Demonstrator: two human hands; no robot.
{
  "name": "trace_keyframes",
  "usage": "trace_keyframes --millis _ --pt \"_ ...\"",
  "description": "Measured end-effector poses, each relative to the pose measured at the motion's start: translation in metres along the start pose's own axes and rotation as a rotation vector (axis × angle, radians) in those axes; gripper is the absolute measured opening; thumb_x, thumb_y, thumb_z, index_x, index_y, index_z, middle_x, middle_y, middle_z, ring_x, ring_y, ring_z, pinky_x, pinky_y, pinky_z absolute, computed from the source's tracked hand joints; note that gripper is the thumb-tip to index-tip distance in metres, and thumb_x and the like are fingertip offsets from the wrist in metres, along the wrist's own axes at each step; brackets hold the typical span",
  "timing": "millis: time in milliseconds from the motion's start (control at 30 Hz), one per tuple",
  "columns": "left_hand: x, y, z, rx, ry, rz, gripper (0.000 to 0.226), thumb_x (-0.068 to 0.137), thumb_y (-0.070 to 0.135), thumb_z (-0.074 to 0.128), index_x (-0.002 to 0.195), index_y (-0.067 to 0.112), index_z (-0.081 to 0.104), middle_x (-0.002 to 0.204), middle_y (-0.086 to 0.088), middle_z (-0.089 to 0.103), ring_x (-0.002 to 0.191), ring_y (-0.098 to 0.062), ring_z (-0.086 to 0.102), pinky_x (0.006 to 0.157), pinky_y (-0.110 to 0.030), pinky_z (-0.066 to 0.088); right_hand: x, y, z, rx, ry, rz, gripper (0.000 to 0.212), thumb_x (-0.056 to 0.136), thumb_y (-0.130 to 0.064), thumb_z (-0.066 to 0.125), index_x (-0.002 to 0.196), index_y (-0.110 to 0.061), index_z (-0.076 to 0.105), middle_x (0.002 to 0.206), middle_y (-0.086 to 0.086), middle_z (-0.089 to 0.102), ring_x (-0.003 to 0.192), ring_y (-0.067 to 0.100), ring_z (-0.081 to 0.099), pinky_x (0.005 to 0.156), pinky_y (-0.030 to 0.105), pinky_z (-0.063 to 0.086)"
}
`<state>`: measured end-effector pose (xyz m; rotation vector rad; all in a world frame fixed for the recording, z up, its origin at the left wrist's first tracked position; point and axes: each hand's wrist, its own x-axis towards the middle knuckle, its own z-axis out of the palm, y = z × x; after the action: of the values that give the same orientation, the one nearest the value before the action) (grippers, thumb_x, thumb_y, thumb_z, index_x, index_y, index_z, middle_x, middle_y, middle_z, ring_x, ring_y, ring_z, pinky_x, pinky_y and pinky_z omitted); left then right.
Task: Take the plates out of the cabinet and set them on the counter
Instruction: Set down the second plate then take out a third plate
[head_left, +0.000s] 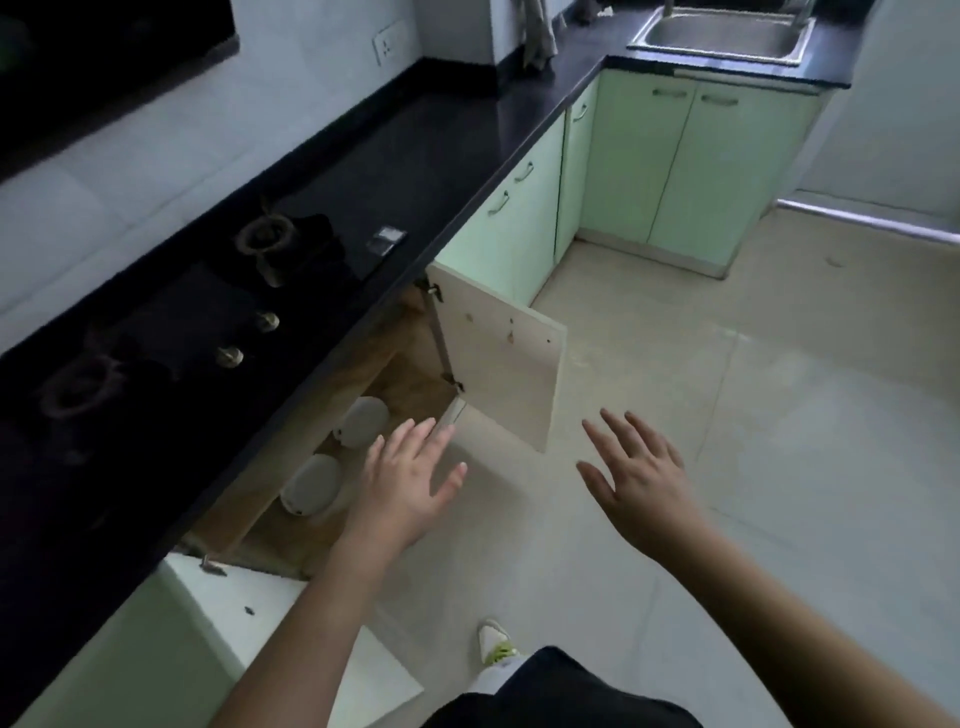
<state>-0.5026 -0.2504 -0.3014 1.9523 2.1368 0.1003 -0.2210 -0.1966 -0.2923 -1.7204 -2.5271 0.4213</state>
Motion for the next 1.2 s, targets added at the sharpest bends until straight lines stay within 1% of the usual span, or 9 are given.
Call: trace_keyframes --millis 133,233,500,667,767,900,967,1067,1200 --pt "0.015 -0.034 -0.006 -0.035 0.028 -0.082 0.074 0.090 0.068 0.010 0.152 0.032 0.028 0.160 0.003 0.029 0.148 -0.018 0.016 0.120 -0.046 0.012 0.051 -0.026 -0.009 -0.016 -0.006 -0.119 0.075 0.088 -0.065 0.002 0.151 -0.030 0.022 0.160 -0.001 0.022 0.148 0.022 0.010 0.118 0.038 0.009" --pt "0.026 -0.055 -0.010 -0.039 0.056 -0.127 0.075 0.089 0.069 0.009 0.152 0.032 0.029 0.159 0.004 0.030 0.148 -0.017 0.018 0.120 -0.045 0.014 0.084 -0.046 -0.009 -0.025 -0.005 -0.191 0.077 0.087 -0.067 -0.001 0.151 -0.030 0.020 0.160 0.000 0.023 0.148 0.023 0.011 0.118 0.039 0.008" --pt "0.037 -0.086 -0.005 -0.024 0.030 -0.348 0.069 0.094 0.063 0.017 0.153 0.029 0.026 0.160 0.003 0.030 0.148 -0.020 0.019 0.120 -0.044 0.019 0.170 -0.078 0.005 -0.056 -0.114 -0.412 0.066 0.094 -0.062 0.011 0.150 -0.030 0.024 0.158 0.000 0.027 0.147 0.026 0.015 0.115 0.037 0.001" --pt "0.044 -0.079 -0.002 -0.027 0.009 -0.548 0.064 0.098 0.060 0.023 0.154 0.029 0.022 0.161 0.003 0.025 0.149 -0.018 0.015 0.119 -0.046 0.021 0.229 -0.085 0.015 -0.109 -0.175 -0.608 0.062 0.096 -0.060 0.017 0.149 -0.029 0.029 0.154 0.001 0.035 0.144 0.027 0.024 0.114 0.038 0.006" --pt "0.046 -0.067 -0.009 0.061 0.022 -0.640 0.066 0.097 0.061 0.021 0.153 0.027 0.026 0.160 0.000 0.029 0.148 -0.022 0.019 0.119 -0.045 0.023 0.259 -0.090 0.012 -0.134 -0.207 -0.755 0.060 0.097 -0.058 0.018 0.146 -0.028 0.033 0.151 0.001 0.040 0.142 0.027 0.030 0.114 0.040 0.009" --pt "0.044 -0.054 -0.018 0.053 0.067 -0.791 0.073 0.092 0.062 0.013 0.150 0.025 0.036 0.155 -0.004 0.039 0.146 -0.026 0.028 0.116 -0.050 0.027 0.288 -0.097 0.009 -0.131 -0.233 -0.919 0.056 0.097 -0.054 0.029 0.145 -0.025 0.037 0.151 0.000 0.040 0.142 0.026 0.030 0.116 0.043 0.019" --pt "0.042 -0.047 -0.018 0.051 0.078 -0.852 0.072 0.093 0.063 0.011 0.150 0.026 0.034 0.155 -0.003 0.038 0.146 -0.024 0.027 0.116 -0.050 0.027 0.294 -0.106 0.010 -0.117 -0.247 -0.978 0.055 0.098 -0.051 0.033 0.145 -0.023 0.037 0.151 0.001 0.039 0.142 0.027 0.029 0.116 0.042 0.019" --pt "0.035 -0.033 -0.013 0.037 0.090 -0.915 0.070 0.094 0.061 0.011 0.150 0.025 0.034 0.154 -0.004 0.040 0.145 -0.023 0.029 0.117 -0.048 0.024 0.293 -0.125 0.013 -0.132 -0.283 -1.069 0.056 0.099 -0.050 0.029 0.147 -0.021 0.035 0.152 0.000 0.037 0.142 0.025 0.026 0.118 0.041 0.016" --pt "0.016 -0.019 0.001 0.027 0.072 -0.957 0.066 0.096 0.058 0.016 0.150 0.024 0.034 0.150 -0.004 0.044 0.142 -0.024 0.033 0.116 -0.047 0.027 0.278 -0.147 0.015 -0.104 -0.295 -1.160 0.053 0.098 -0.047 0.032 0.142 -0.019 0.042 0.141 0.002 0.049 0.135 0.025 0.037 0.114 0.041 0.025"
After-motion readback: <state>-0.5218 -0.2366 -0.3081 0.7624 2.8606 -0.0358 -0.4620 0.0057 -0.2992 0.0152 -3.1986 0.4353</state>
